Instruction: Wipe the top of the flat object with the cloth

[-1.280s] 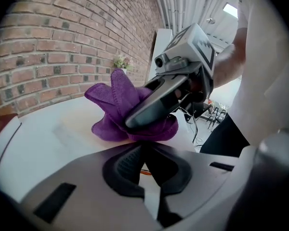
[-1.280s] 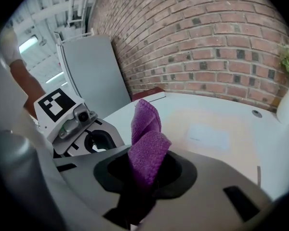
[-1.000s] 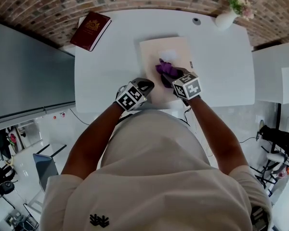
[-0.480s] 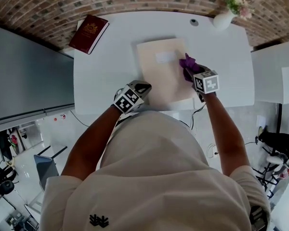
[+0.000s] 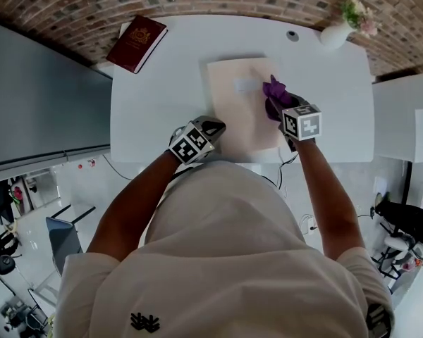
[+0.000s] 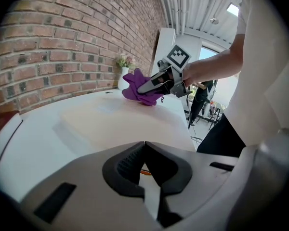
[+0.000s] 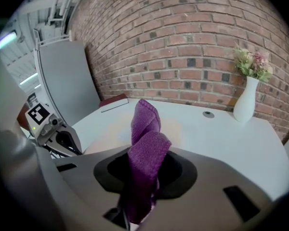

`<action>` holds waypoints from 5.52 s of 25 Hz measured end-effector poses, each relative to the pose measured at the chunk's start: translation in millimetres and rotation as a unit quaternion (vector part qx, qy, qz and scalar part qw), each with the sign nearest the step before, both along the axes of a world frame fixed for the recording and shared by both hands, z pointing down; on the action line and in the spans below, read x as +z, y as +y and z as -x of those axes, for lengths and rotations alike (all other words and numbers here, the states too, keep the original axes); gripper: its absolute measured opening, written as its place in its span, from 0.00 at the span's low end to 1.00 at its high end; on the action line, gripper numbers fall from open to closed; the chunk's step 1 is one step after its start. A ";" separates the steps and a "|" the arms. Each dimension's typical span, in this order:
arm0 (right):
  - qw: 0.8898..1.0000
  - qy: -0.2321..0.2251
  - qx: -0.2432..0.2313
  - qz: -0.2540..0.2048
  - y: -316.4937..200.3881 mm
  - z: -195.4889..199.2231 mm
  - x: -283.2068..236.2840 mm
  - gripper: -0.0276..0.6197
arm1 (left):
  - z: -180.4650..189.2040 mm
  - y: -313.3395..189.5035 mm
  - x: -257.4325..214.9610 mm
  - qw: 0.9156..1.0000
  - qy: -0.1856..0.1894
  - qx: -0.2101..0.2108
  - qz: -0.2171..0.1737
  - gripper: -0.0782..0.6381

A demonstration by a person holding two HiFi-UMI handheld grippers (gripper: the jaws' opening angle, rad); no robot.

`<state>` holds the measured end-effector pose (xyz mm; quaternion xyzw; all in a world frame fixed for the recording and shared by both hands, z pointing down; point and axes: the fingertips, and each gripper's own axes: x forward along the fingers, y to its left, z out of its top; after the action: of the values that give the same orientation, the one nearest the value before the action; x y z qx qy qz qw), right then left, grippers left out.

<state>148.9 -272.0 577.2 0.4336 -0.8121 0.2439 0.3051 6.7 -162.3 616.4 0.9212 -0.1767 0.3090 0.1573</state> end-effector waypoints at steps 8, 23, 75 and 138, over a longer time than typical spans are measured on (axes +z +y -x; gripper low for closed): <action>0.992 -0.048 -0.119 0.007 22.3 121.8 -7.5 0.24 | 0.1 0.1 -0.1 1.000 -0.003 0.007 0.000 0.14; 0.992 -0.020 -0.119 0.025 11.0 122.8 18.7 0.24 | 1.8 -0.3 0.2 1.000 -0.003 0.007 -0.001 0.14; 0.996 -0.019 -0.089 0.010 -46.6 107.0 18.4 0.24 | 0.4 -3.3 -2.0 1.000 -0.004 0.004 0.012 0.14; 0.998 -0.026 -0.048 0.012 -123.8 73.4 21.2 0.24 | -2.0 -8.9 -2.1 0.999 -0.007 -0.005 0.031 0.14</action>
<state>75.5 -395.8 598.4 0.3838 -0.8366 0.2498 0.3007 8.7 -171.2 614.2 0.9129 -0.1728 0.3197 0.1859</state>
